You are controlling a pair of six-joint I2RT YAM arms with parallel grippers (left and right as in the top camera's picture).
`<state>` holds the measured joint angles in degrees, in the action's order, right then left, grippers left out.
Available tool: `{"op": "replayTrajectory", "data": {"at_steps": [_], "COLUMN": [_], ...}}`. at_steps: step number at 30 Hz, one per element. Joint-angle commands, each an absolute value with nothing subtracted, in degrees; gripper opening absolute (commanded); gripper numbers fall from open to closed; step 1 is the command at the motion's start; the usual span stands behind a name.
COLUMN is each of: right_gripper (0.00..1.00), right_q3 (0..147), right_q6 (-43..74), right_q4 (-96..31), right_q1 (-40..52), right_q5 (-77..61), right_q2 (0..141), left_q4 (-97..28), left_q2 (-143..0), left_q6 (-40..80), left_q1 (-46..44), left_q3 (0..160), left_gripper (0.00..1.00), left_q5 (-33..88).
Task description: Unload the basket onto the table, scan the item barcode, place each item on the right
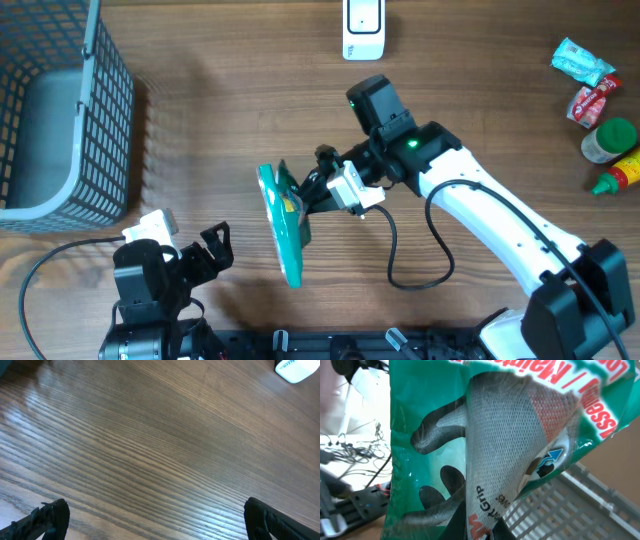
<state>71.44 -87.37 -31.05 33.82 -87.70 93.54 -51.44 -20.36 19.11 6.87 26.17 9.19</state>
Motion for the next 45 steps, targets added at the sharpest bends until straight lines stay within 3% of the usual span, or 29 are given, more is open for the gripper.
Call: {"op": "replayTrajectory", "data": {"at_steps": [1,14,19,25,33,36,39,41,45], "right_gripper": [0.04,0.04,0.04,0.05,0.04,0.04,0.04,0.04,0.04], "right_q3": [72.1,72.1,72.1,73.8,74.8,74.7,73.9,73.4,73.4], "right_q6": [-90.8,-91.0,-81.5,-55.5,2.7,17.7,14.5,0.0,1.5], "right_q4": [-30.9,-29.9,-29.5,-25.8,0.2,2.0,-1.3,-3.7,4.7], "right_q1": [34.1,34.1,34.9,35.9,37.1,37.1,37.1,37.0,36.6], "right_q5": [-93.0,-93.0,-93.0,-93.0,-92.1,-83.4,-75.2,-74.8,-73.9], "right_q2": [93.4,93.4,92.9,91.4,87.9,87.9,88.0,88.0,87.9], "left_q4": [-51.3,-51.3,-51.3,-51.3,-51.3,-51.3,-51.3,-51.3,-51.3], "left_q2": [-20.1,-20.1,-20.1,-20.1,-20.1,-20.1,-20.1,-20.1,-20.1], "left_q6": [18.4,18.4,18.4,18.4,18.4,18.4,18.4,18.4,18.4], "left_q1": [7.3,7.3,7.3,7.3,7.3,7.3,7.3,7.3,7.3], "left_q3": [25.9,25.9,25.9,25.9,25.9,25.9,25.9,25.9,25.9], "left_gripper": [1.0,1.0,1.0,1.0,1.0,1.0,1.0,1.0,1.0], "left_q5": [8.7,8.7,8.7,8.7,8.7,8.7,8.7,8.6,8.6]}}
